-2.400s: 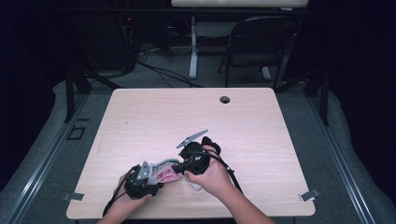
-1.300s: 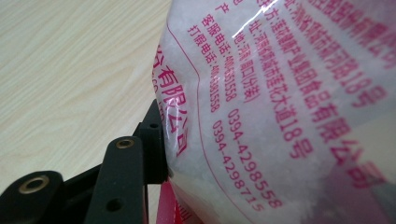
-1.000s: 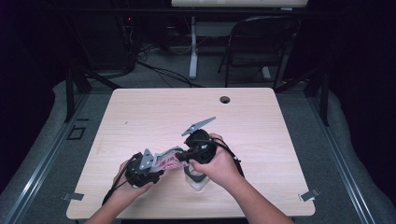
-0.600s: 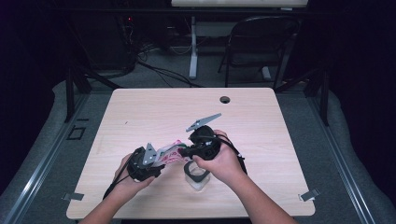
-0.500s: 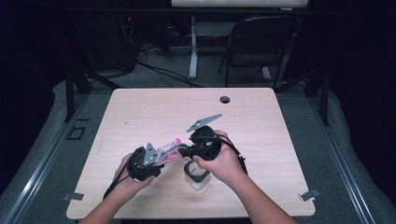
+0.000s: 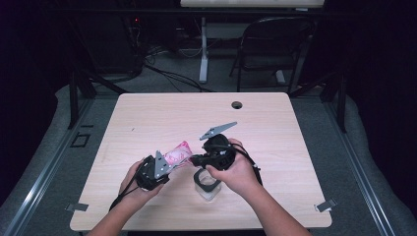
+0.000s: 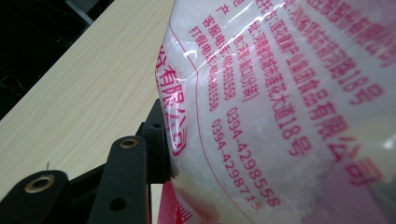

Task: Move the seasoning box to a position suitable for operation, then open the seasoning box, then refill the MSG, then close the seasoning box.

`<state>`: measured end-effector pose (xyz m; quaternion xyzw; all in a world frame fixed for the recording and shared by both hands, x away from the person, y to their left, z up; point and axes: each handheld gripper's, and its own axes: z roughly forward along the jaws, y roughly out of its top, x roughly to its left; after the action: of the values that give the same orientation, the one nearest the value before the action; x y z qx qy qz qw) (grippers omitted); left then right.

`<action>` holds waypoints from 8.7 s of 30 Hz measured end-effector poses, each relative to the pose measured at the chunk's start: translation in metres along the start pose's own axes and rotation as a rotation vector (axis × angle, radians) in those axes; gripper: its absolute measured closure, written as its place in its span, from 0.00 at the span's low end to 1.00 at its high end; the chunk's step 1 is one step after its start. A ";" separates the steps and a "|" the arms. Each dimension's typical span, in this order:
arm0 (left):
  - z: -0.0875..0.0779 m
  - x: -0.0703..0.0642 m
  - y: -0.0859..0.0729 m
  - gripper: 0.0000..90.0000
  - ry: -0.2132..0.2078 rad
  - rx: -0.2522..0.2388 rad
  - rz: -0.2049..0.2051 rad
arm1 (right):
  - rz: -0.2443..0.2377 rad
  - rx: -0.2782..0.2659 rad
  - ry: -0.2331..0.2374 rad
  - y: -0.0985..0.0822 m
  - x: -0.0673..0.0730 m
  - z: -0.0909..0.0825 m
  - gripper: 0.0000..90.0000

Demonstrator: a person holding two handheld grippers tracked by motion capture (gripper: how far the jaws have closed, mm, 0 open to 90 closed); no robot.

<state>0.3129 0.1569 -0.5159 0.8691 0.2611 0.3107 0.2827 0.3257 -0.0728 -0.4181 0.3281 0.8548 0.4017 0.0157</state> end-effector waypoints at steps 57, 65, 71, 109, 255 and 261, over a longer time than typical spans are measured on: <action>-0.003 -0.015 0.005 0.63 0.246 -0.048 0.163 | 0.075 -0.095 -0.032 -0.006 -0.019 -0.030 0.77; -0.003 -0.020 0.010 0.63 0.248 -0.060 0.188 | 0.076 -0.031 -0.012 -0.003 -0.017 -0.013 0.78; -0.001 -0.025 0.013 0.63 0.234 -0.060 0.204 | 0.079 0.003 0.001 0.000 -0.017 -0.005 0.83; -0.001 -0.027 0.017 0.64 0.266 -0.053 0.309 | 0.059 0.117 -0.028 0.006 -0.022 0.004 1.00; -0.011 -0.023 0.043 0.69 0.407 0.122 0.788 | 0.099 0.146 -0.028 0.000 -0.039 0.008 1.00; -0.012 -0.026 0.043 0.69 0.429 0.132 0.817 | 0.088 0.154 -0.041 0.000 -0.039 0.009 1.00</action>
<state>0.2990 0.1140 -0.4906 0.8330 -0.0310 0.5520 0.0206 0.3589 -0.0893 -0.4330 0.3735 0.8675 0.3284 -0.0096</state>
